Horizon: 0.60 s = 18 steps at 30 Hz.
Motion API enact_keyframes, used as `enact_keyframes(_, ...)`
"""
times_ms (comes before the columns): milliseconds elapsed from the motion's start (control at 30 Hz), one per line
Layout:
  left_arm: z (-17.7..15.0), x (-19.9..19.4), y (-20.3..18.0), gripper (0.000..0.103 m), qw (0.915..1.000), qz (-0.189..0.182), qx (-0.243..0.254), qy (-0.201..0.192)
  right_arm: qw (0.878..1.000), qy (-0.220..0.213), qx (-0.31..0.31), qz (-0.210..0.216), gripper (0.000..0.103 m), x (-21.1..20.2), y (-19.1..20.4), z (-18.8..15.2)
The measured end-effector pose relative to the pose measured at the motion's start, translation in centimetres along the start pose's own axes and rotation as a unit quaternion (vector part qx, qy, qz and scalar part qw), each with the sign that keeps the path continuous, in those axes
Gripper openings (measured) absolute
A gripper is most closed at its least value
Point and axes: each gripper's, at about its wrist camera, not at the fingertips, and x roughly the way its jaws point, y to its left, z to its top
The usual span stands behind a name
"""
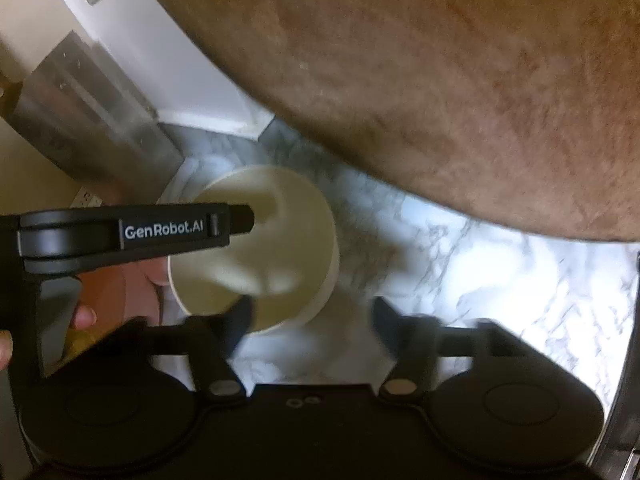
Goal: Organize plates and bowls
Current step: 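Move both grippers to the cream bowl and close on its rim, then carry the cream bowl with both grippers toward the pink bear plate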
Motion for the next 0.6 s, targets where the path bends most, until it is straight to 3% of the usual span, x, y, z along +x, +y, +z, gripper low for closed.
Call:
enact_keyframes(67, 0.0, 0.0, 0.1, 0.037, 1.0, 0.0, 0.0, 0.002, 1.0, 0.011, 0.015, 0.012, 0.037, 0.2, -0.3, 0.0)
enact_keyframes(200, -0.2, -0.1, 0.2, 0.03, 1.0, 0.003, 0.001, 0.002, 1.0, 0.005, 0.024, 0.017, 0.025, -0.2, -0.5, -0.3)
enact_keyframes(267, -0.4, -0.2, 0.2, 0.023, 1.0, 0.0, 0.003, 0.005, 1.0, 0.005, 0.023, 0.02, 0.024, -0.6, -0.5, -0.4)
enact_keyframes(600, -2.8, -1.9, -0.6, 0.015, 0.9995, 0.011, 0.019, 0.021, 1.0, 0.013, 0.015, -0.003, 0.017, -1.8, -0.6, -1.9)
